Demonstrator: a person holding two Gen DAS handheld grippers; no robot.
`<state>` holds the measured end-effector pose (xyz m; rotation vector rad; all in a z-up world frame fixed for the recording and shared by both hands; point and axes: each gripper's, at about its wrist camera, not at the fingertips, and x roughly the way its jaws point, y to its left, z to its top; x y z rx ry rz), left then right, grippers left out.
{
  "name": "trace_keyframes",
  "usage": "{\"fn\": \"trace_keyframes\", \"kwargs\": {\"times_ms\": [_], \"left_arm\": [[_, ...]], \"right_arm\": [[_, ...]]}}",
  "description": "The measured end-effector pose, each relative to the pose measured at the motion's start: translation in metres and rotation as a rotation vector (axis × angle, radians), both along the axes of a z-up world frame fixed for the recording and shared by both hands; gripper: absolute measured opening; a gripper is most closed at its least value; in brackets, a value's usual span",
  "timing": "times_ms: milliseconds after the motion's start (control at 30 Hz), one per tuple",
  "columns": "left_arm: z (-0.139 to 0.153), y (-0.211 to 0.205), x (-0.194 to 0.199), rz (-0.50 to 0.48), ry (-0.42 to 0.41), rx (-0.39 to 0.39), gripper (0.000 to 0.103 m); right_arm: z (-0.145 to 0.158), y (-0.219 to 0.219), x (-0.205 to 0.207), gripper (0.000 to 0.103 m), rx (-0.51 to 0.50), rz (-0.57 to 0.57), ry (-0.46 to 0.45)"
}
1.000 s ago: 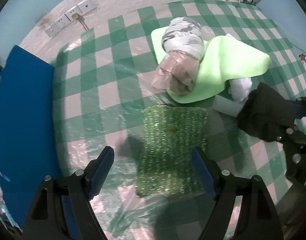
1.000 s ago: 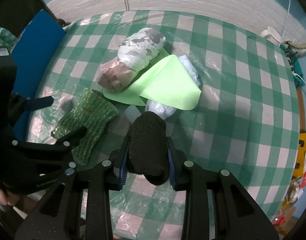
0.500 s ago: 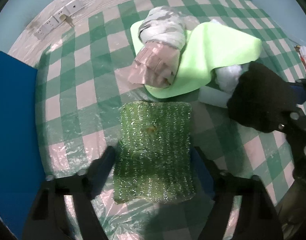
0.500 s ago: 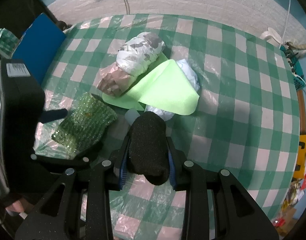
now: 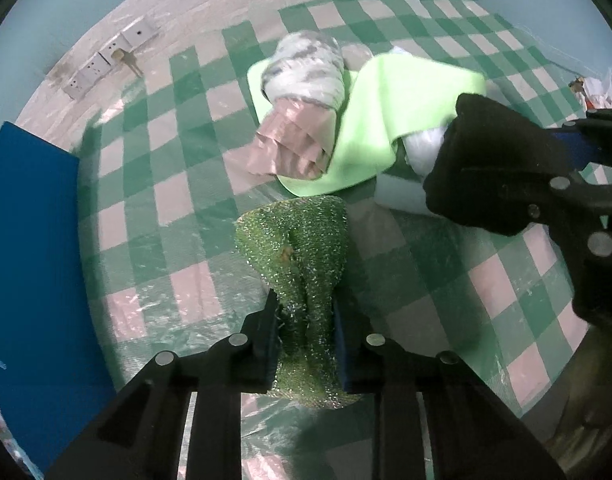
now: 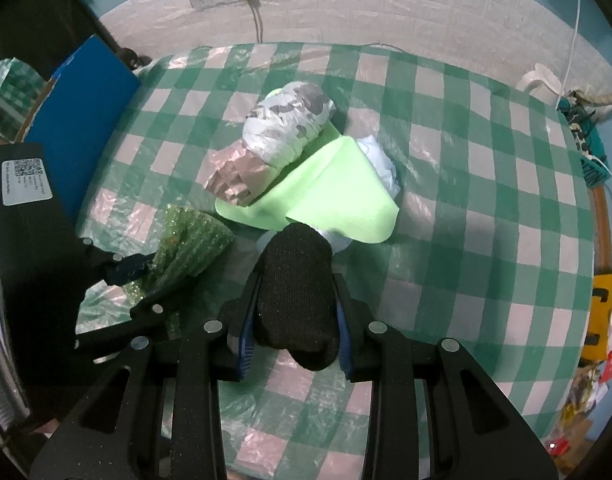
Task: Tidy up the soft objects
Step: 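Carry the green scrubber and black sponge into the box and release both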
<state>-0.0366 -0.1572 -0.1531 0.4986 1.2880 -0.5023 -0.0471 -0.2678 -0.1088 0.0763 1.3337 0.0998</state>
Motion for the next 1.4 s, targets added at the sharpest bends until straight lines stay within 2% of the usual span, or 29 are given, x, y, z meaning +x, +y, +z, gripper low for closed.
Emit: {"fn": "trace_keyframes", "kwargs": {"times_ms": [667, 1000, 1400], "left_arm": [[0.064, 0.047, 0.023, 0.091, -0.113, -0.066, 0.022], [0.095, 0.078, 0.032, 0.132, -0.181, -0.091, 0.022], [0.118, 0.11, 0.037, 0.17, -0.237, -0.114, 0.022]], "right_arm": [[0.043, 0.02, 0.006, 0.031, -0.008, 0.035, -0.097], [0.065, 0.043, 0.014, 0.031, -0.009, 0.074, -0.142], [0.094, 0.075, 0.023, 0.031, -0.006, 0.131, -0.197]]}}
